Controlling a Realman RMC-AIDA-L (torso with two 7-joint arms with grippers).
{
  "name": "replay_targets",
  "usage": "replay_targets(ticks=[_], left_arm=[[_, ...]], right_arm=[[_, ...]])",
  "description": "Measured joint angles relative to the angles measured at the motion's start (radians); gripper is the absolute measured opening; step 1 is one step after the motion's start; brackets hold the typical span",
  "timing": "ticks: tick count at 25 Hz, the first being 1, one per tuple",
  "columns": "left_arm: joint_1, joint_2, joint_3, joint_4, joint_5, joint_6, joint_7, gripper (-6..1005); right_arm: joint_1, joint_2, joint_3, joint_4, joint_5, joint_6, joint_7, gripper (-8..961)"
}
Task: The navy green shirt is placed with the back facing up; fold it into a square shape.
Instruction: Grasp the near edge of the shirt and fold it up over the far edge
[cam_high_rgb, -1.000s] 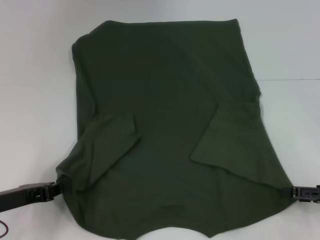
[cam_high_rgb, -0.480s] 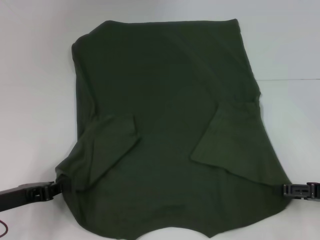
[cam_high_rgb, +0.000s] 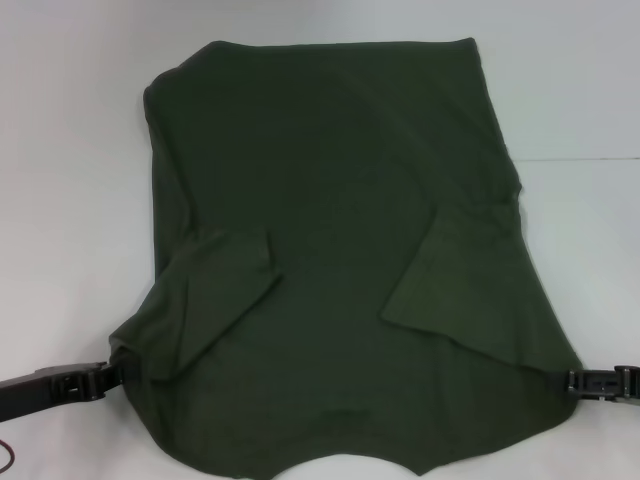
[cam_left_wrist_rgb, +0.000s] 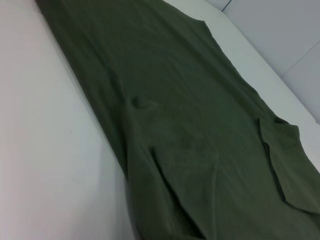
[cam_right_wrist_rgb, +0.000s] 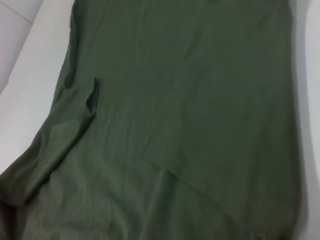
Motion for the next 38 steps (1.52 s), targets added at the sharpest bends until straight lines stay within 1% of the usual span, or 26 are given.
replay_targets(ticks=[4,6,11,19,25,28,32,35,38], left_arm=[[0.000,0.000,0.001,0.000,-0.001,-0.001,0.001,21],[0.000,0.000,0.003,0.000,-0.004,-0.003,0.002,22],[0.000,0.001,0.001,0.000,-0.006,-0.004,0.005,23],[0.000,0.003,0.000,0.000,-0.008,-0.007,0.009,24],[0.000,0.003,0.000,0.000,-0.008,-0.007,0.009,23],[0.000,0.003,0.000,0.000,-0.014,-0.002,0.007,22],[0.001,0.007,-0.025,0.001,-0.053,0.074,-0.005,22],[0.005,0.015,-0.090,0.006,-0.071,0.164,-0.016,21],[0.018,0.021,-0.157,0.008,-0.075,0.227,-0.021,21]], right_arm=[[0.010,-0.010,0.000,0.028,-0.023,0.018,0.029,766],[0.020,-0.012,0.002,0.035,-0.046,0.036,0.047,761],[0.034,-0.006,0.000,0.027,-0.059,0.046,0.060,517],[0.043,-0.005,0.002,0.024,-0.060,0.049,0.069,302],[0.040,-0.007,0.003,0.025,-0.060,0.051,0.069,73],[0.035,-0.004,0.016,0.024,-0.056,0.057,0.049,54],[0.026,0.005,0.103,0.046,-0.034,0.037,-0.052,41],[0.013,0.013,0.164,0.060,-0.020,0.001,-0.131,41],[-0.004,0.018,0.215,0.062,-0.013,-0.039,-0.182,41]])
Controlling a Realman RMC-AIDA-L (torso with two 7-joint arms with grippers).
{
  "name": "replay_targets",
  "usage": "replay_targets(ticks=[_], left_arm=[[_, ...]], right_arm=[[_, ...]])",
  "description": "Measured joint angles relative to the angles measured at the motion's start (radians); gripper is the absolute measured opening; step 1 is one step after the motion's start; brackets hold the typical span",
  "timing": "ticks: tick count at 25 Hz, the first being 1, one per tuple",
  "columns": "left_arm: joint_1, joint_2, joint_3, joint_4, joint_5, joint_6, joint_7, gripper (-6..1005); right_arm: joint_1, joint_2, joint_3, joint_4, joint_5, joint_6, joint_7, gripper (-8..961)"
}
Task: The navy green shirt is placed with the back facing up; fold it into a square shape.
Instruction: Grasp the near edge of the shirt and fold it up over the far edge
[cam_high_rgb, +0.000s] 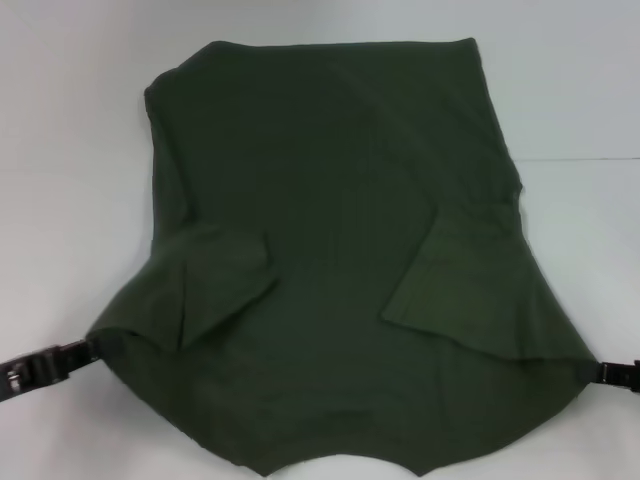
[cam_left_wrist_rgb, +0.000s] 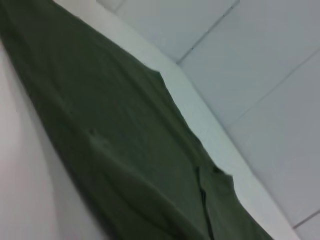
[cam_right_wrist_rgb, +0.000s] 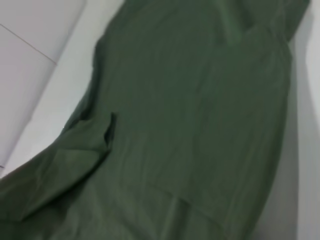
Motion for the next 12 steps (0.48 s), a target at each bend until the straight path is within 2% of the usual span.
replay_targets(ticks=[6,12], left_arm=[[0.052,0.002,-0.112,0.003,0.000,0.058,-0.002,24],[0.101,-0.010,-0.172,-0.004,0.000,0.106,0.008,23]], right_arm=[[-0.038,-0.002,0.103,-0.009,0.005,-0.104,-0.079,41],[-0.072,-0.020,0.117,-0.012,0.011,-0.153,-0.112,40]])
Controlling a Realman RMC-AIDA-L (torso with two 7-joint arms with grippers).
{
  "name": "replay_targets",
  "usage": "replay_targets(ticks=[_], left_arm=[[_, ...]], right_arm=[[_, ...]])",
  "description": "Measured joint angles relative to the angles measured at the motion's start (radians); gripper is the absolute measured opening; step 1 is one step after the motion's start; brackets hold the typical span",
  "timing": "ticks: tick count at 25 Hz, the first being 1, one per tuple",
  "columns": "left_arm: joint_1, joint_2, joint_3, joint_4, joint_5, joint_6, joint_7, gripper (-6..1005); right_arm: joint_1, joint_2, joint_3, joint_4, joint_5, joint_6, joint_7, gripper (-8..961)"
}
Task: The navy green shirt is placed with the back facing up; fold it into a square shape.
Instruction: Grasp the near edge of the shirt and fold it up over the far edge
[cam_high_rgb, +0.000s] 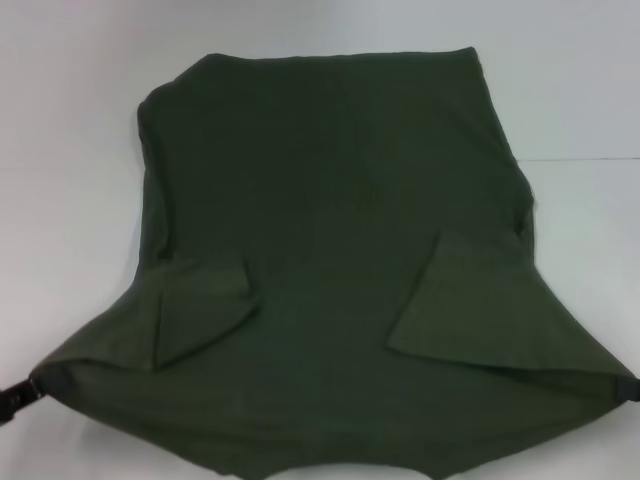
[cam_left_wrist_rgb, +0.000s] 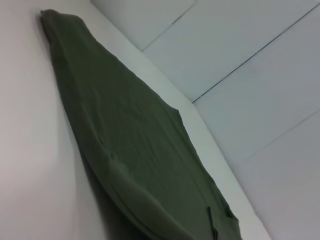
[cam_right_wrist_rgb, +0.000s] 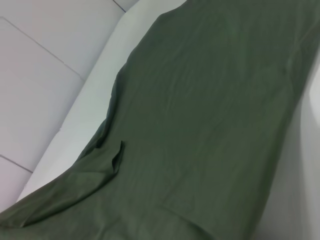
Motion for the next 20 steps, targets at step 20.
replay_targets(ticks=[20], left_arm=[[0.067,-0.020,-0.005,-0.019,0.023,0.130,0.041,22]], right_arm=[[-0.064,-0.027,0.057,-0.002,-0.001,-0.117,-0.066,51]])
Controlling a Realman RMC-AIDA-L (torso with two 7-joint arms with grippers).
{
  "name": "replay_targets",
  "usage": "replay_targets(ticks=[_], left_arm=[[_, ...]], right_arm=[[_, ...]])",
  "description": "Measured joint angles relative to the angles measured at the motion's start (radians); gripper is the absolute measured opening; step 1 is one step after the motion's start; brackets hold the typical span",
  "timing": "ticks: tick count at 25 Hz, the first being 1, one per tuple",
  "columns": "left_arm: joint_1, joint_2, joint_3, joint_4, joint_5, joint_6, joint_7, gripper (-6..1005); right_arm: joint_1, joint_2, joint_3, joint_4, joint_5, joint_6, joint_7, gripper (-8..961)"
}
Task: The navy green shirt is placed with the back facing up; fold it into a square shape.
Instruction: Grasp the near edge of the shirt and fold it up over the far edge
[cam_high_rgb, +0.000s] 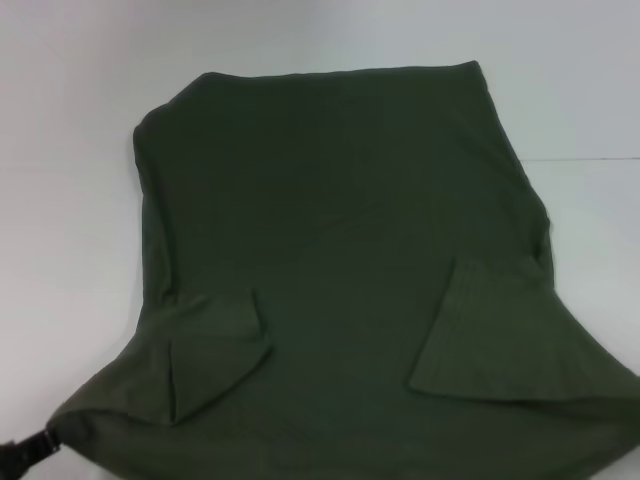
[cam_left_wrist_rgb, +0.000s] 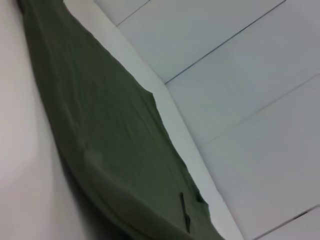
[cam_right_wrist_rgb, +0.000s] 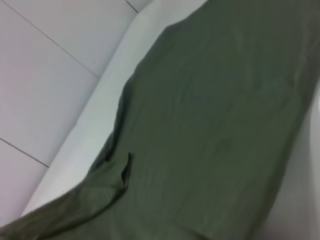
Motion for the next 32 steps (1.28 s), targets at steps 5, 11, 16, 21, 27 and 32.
replay_targets(ticks=[5,11,16,21,27,32], left_arm=[[-0.086,0.019,0.007,-0.039,-0.008,-0.031,-0.004,23],[-0.232,0.075,0.007,-0.165,-0.018,-0.179,0.002,24],[-0.348,0.112,0.014,-0.247,-0.023,-0.344,0.008,23],[-0.431,0.119,0.014,-0.280,-0.048,-0.513,0.017,22],[-0.500,0.120,0.016,-0.304,-0.126,-0.680,0.075,21],[-0.553,0.120,0.015,-0.373,-0.203,-0.840,0.191,23]], right_arm=[[0.068,-0.004,0.040,0.011,0.003,0.013,0.003,61],[0.183,-0.012,0.048,0.047,0.021,0.097,0.006,74],[0.272,-0.013,0.041,0.061,0.094,0.196,0.008,84],[0.365,-0.012,0.031,0.071,0.110,0.350,0.020,94],[0.460,-0.025,-0.017,0.134,0.116,0.573,0.020,106],[0.517,-0.021,-0.071,0.180,0.117,0.752,0.014,116]])
